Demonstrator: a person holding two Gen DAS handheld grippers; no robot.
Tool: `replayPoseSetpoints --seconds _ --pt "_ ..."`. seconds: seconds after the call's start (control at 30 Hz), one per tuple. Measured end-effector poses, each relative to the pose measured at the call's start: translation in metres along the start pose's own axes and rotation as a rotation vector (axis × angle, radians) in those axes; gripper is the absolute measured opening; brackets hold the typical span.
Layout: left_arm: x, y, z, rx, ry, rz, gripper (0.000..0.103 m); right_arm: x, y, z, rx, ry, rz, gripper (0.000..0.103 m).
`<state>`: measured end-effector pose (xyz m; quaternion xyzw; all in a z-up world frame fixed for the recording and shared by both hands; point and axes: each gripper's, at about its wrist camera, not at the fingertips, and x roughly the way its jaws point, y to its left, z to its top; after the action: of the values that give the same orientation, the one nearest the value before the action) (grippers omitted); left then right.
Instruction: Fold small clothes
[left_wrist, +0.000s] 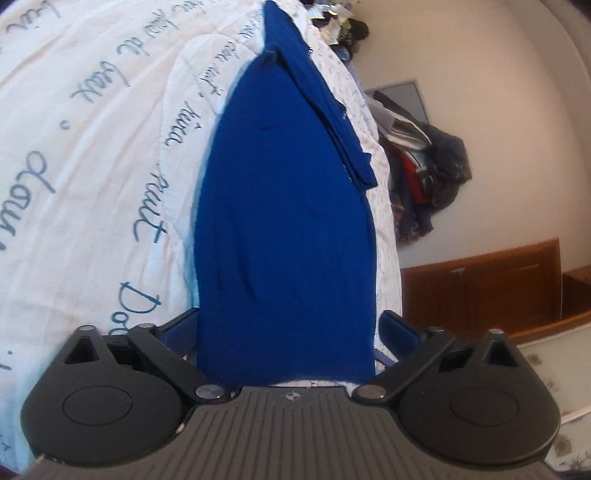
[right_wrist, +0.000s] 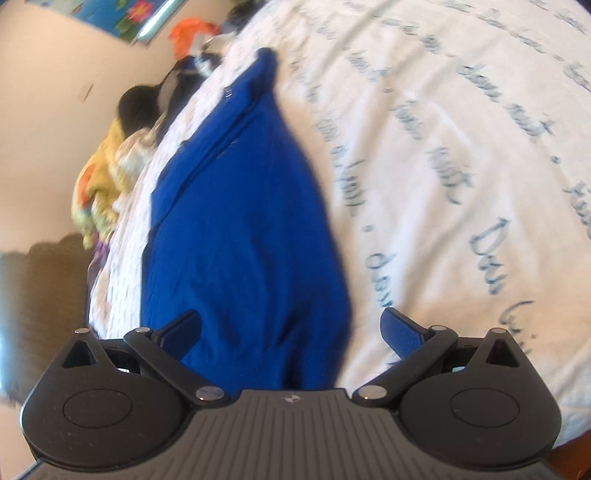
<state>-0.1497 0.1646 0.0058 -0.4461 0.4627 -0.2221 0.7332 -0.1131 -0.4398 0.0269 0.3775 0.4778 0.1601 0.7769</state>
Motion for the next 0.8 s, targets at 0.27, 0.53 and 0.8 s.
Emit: replayPoseSetpoints --seconds 0.27,0.53,0.8 --pt "0.01 0.002 -0.002 -0.035 0.056 0.058 0.046 0.02 0.001 -0.017 0.0 0.176 0.146 0.097" --pt "0.016 -0.012 -0.001 0.069 0.077 0.213 0.004 0.015 -0.018 -0.023 0.026 0.159 0.071 0.01" --pt "0.022 -0.061 0.046 0.192 0.031 0.11 0.004 0.021 0.017 0.022 -0.007 0.062 0.265 0.008"
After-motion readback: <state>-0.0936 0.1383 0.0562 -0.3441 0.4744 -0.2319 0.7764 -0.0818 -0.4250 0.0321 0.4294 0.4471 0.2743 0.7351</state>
